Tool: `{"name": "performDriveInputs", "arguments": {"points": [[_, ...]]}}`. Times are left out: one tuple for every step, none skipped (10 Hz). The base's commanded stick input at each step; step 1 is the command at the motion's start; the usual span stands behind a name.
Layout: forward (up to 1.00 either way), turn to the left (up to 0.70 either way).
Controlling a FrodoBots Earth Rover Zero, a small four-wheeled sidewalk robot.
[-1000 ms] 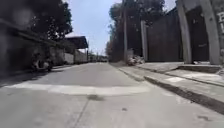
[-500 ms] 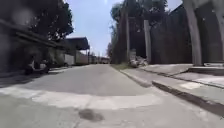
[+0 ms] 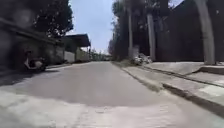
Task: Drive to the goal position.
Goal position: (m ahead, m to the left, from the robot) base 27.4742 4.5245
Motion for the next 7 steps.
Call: {"name": "performDriveInputs", "arguments": {"points": [[1.0,0.0],[1.0,0.0],[1.0,0.0],[1.0,0.0],[1.0,0.0],[1.0,0.0],[1.0,0.0]]}}
